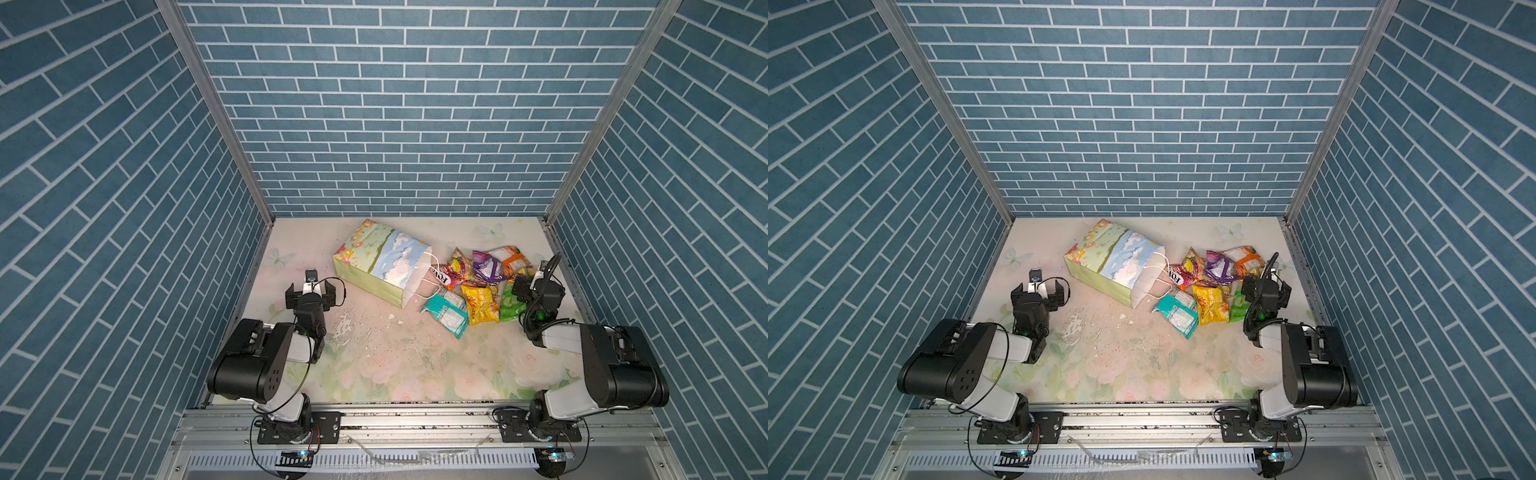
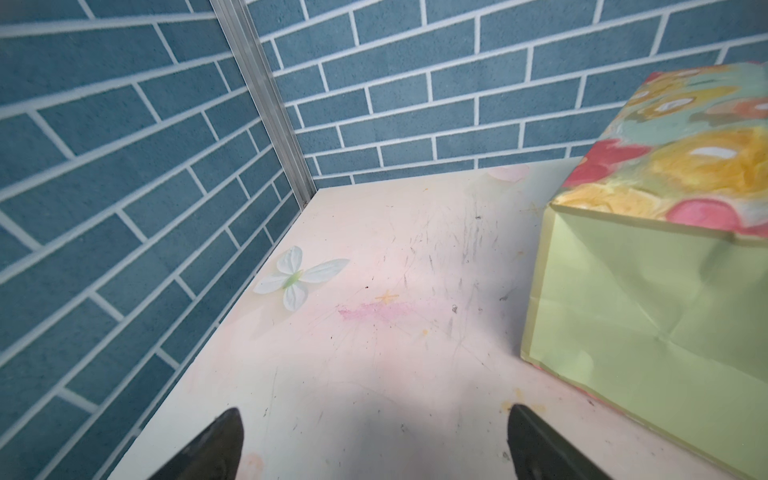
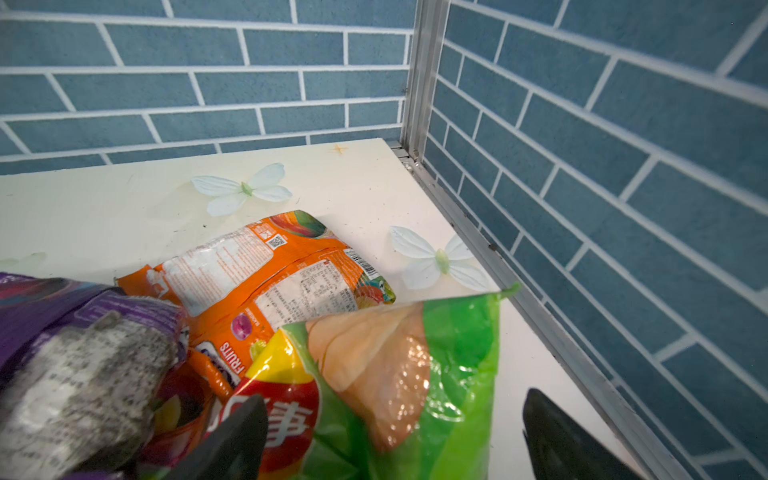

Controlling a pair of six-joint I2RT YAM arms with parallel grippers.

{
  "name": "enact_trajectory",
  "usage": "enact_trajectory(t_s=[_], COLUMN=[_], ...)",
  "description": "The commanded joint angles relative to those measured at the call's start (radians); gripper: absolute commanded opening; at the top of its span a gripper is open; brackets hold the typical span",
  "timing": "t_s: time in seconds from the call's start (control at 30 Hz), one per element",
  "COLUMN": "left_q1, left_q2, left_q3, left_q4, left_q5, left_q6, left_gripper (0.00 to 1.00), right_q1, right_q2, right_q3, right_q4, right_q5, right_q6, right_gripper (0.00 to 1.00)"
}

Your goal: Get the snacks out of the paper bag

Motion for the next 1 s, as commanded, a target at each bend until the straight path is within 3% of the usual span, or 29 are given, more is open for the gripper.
enact_trajectory(t_s=[0.0, 0.33, 0.47, 0.97], left_q1=[0.003, 0.012, 0.061, 0.064], left_q2=[-0.012, -0.016, -0.026, -0.027], left_q3=[0.013, 0.069, 0.092, 0.091], left_q4=[-0.023, -0.130, -0.198, -0.197], left_q5=[-0.014, -0.013, 0.054, 0.057], left_q6=[-0.008, -0.023, -0.065, -0.065], left_gripper=[1.00, 1.00, 1.00, 1.00], right_q1=[-0.015, -0.023, -0.021, -0.027], right_q2=[0.023, 0.033, 0.030, 0.033], right_q3=[-0.027, -0.034, -0.030, -0.014], right_q4=[0.017, 0.052, 0.038, 0.012], right_q5=[-0.119, -0.076, -0.079, -0.144], right_q6=[-0.004, 0.011, 0.008, -0.003], right_gripper=[0.99, 0.99, 0.99, 0.99])
